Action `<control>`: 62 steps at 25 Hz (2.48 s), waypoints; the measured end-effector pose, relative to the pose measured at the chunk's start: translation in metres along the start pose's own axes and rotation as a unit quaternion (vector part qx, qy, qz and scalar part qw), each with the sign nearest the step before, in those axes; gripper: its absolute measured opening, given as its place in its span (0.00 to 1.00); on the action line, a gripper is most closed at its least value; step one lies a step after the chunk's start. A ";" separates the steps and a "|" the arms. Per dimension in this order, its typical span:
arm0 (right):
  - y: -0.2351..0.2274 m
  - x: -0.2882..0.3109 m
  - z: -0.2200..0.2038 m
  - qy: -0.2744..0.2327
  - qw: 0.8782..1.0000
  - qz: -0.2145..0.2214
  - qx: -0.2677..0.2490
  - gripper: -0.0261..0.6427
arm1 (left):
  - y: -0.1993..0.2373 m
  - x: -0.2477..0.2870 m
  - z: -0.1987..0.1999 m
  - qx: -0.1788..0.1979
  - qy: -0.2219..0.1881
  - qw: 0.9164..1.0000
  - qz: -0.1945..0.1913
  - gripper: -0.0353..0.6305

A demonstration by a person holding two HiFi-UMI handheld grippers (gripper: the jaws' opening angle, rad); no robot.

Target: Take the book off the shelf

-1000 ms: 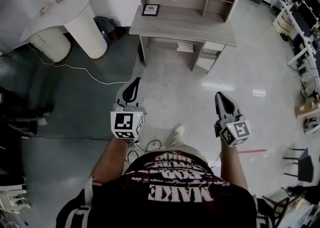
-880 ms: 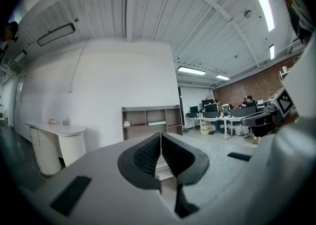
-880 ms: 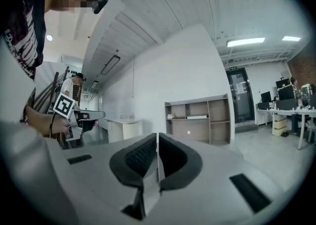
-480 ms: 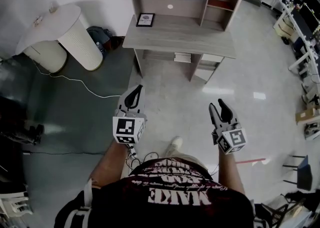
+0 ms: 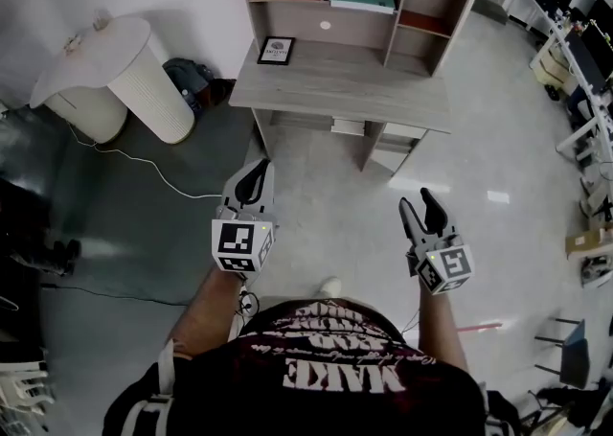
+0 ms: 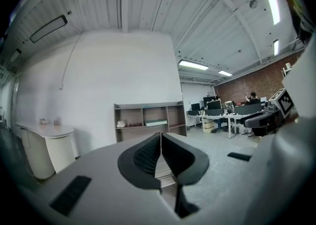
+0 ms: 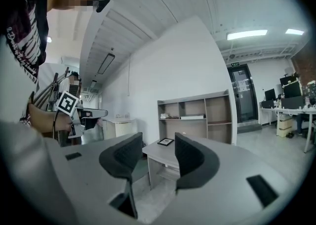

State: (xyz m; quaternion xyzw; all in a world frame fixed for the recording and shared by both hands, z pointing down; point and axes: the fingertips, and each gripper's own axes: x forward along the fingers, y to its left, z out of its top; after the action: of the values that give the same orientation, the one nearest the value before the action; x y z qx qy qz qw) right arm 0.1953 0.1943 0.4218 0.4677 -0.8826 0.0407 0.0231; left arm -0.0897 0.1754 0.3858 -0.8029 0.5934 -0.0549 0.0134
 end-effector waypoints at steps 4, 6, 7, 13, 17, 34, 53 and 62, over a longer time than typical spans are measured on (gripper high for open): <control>-0.013 0.013 -0.002 -0.001 1.000 0.008 0.005 0.36 | -0.002 0.010 -0.001 -0.002 0.001 1.000 0.009 0.07; -0.013 0.019 -0.002 0.002 1.000 0.014 0.008 0.37 | -0.001 0.012 -0.002 -0.001 0.005 1.000 0.012 0.07; -0.014 0.021 -0.002 0.004 1.000 0.017 0.008 0.38 | 0.000 0.012 -0.002 0.000 0.006 1.000 0.014 0.07; -0.021 0.038 -0.014 0.019 0.999 0.029 0.025 0.39 | 0.013 0.023 -0.011 -0.008 0.022 0.999 0.024 0.07; -0.027 0.058 -0.015 0.029 0.999 0.033 0.022 0.40 | 0.020 0.037 -0.023 -0.013 0.032 0.999 0.025 0.07; -0.094 0.183 -0.002 0.031 0.999 0.012 0.038 0.40 | 0.070 0.188 -0.016 -0.009 0.023 1.000 -0.010 0.07; -0.133 0.304 0.016 0.039 0.997 -0.011 0.062 0.40 | 0.141 0.306 -0.007 -0.012 0.020 0.999 -0.043 0.07; -0.123 0.328 0.022 0.036 0.997 -0.017 0.070 0.40 | 0.158 0.334 -0.004 -0.019 0.006 0.997 -0.070 0.07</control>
State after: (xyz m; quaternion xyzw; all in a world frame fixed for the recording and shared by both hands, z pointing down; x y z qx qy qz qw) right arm 0.1132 -0.1464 0.4322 0.4813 -0.8682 0.1185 0.0230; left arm -0.1440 -0.1899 0.4002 -0.8424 0.5365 -0.0490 -0.0098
